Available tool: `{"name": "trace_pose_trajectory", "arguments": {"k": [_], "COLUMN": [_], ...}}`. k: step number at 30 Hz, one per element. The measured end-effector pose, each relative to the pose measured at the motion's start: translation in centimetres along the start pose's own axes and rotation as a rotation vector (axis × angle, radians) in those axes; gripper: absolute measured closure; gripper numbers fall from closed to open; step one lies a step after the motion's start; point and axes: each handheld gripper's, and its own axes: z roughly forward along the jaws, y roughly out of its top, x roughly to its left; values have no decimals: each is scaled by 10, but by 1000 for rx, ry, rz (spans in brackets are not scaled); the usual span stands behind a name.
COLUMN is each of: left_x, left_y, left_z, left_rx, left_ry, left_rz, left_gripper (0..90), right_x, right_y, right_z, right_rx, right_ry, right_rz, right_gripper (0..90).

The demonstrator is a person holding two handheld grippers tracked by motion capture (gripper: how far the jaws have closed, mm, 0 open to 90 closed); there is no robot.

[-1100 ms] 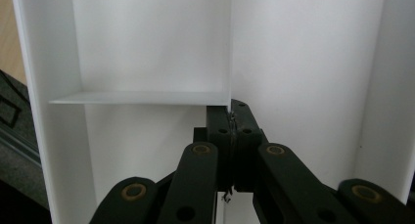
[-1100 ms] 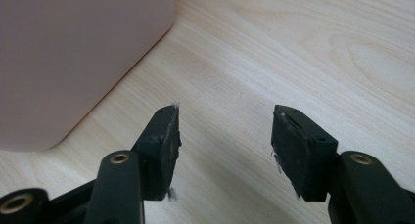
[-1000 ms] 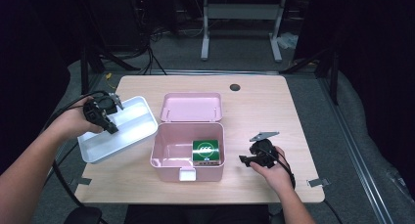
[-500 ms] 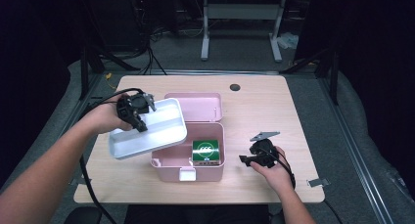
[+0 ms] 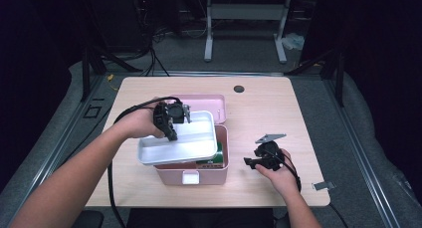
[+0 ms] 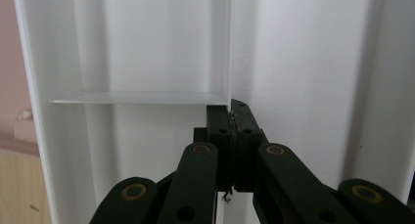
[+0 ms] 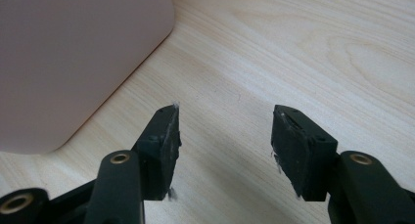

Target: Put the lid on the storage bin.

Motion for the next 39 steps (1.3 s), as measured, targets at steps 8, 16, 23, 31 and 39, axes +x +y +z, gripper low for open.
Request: {"name": "trace_pose_trajectory", "arguments": {"k": [8,16,23,31,39], "left_x": [-6,-8,-9,-11,-14], "left_y": [21,26,28,26,26], "left_z": [6,18,30,45,46], "left_rx": [-14,-9,-3,-16,-16], "left_ry": [-6,-23,-21,-15,7], "left_rz": [42,56,80,78,82], "left_gripper": [890,890,889,886,879], "right_x": [-1,0,0,0,2], "right_y": [0,0,0,0,7], "right_z": [-1,0,1,1,0], "right_rx": [-3,-1,2,3,6], "right_ry": [1,5,6,12,-21], "right_rz": [8,4,-3,2,-9], "right_gripper": [441,442,443,443,430]}}
